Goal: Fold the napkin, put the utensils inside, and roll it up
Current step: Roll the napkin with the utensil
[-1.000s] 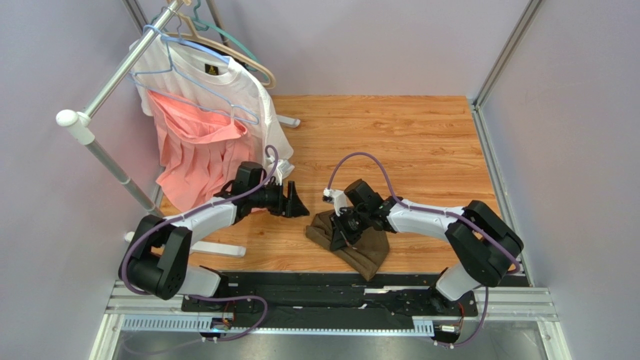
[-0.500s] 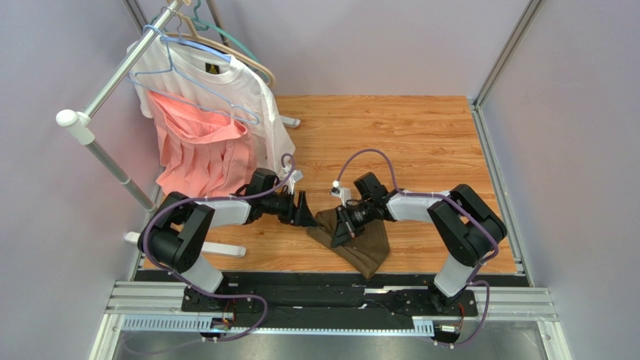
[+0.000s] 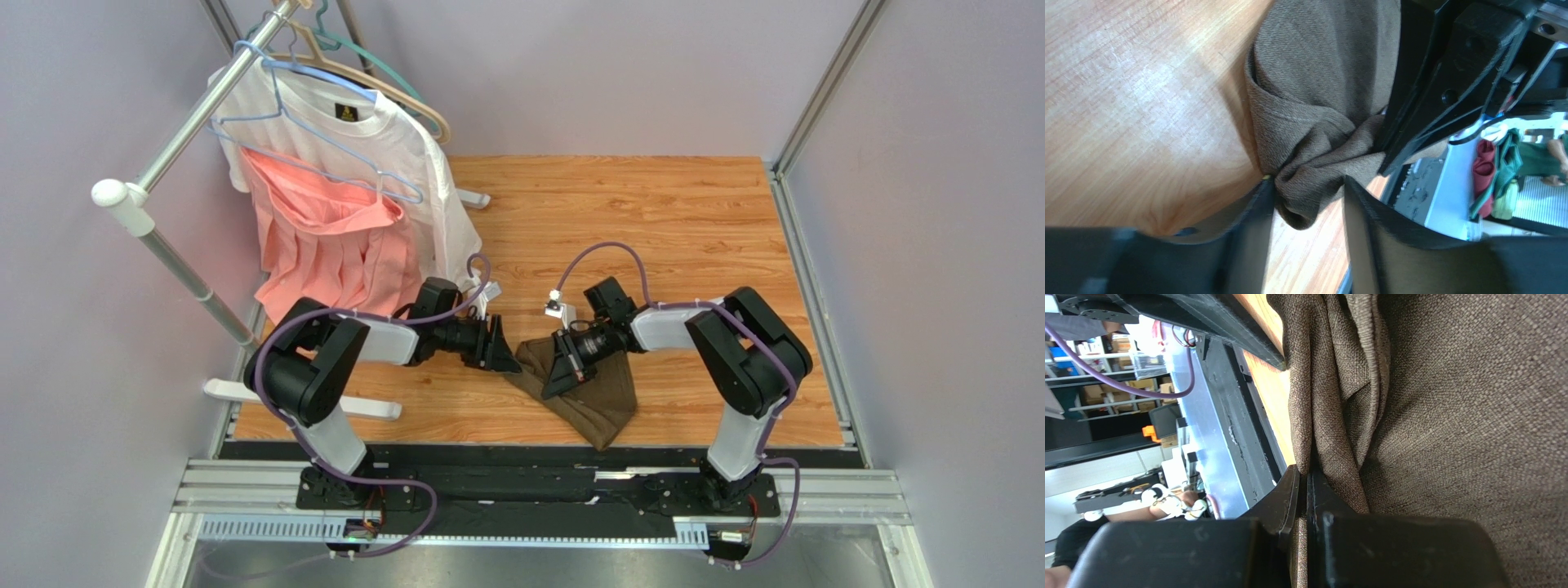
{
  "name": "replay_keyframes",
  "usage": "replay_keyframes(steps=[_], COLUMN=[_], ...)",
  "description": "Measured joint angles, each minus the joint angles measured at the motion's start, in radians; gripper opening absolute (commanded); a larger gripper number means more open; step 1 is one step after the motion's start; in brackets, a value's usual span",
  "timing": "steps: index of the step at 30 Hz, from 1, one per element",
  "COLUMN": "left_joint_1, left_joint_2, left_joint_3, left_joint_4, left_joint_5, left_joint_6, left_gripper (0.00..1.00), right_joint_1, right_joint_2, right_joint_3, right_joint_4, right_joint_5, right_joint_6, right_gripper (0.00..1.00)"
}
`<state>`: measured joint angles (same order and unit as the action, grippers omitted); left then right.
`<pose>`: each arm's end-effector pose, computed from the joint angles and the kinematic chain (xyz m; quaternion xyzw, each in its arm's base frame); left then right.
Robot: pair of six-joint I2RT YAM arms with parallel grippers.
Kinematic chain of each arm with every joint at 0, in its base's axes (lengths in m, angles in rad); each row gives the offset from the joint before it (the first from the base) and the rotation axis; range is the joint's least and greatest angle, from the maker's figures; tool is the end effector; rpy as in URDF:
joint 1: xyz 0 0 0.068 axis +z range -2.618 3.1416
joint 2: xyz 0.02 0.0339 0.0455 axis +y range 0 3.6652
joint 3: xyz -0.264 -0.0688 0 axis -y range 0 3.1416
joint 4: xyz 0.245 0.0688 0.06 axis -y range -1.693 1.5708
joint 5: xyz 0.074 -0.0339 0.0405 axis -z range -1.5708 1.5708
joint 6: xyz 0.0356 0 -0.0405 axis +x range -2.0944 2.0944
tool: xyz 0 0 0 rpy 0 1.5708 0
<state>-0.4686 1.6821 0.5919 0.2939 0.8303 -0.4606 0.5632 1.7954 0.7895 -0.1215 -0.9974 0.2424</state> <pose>0.2418 -0.1519 0.1163 0.1557 0.8467 -0.4887 0.1416 0.2383 0.1858 0.1118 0.2406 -0.8289 -0.5049 0.0052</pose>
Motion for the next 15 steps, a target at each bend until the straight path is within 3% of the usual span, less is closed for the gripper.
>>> replay_keyframes(steps=[3, 4, 6, 11, 15], left_joint_1=[-0.006, -0.006, -0.007, -0.007, -0.007], left_joint_2=[0.020, 0.024, 0.031, 0.043, 0.044], left_joint_3=[0.000, 0.000, 0.000, 0.000, 0.019], left_joint_4=[0.020, 0.026, 0.039, 0.060, 0.018], left_joint_5=[-0.006, -0.005, -0.001, 0.001, -0.006], left_joint_6=[-0.006, -0.011, -0.020, -0.040, -0.041], left_gripper=[0.26, 0.13, 0.01, 0.00, 0.00], right_joint_1=[-0.005, -0.006, -0.010, -0.018, -0.022], right_joint_2=[0.016, 0.019, 0.028, 0.037, 0.036], right_joint_3=[0.003, 0.003, 0.003, 0.004, 0.007], right_joint_4=[0.005, 0.005, 0.003, -0.003, -0.008], right_joint_5=[-0.016, -0.017, -0.023, -0.036, -0.028], right_joint_6=[0.001, 0.001, 0.000, 0.005, 0.011], right_gripper=[0.00, 0.00, 0.00, 0.03, 0.28])
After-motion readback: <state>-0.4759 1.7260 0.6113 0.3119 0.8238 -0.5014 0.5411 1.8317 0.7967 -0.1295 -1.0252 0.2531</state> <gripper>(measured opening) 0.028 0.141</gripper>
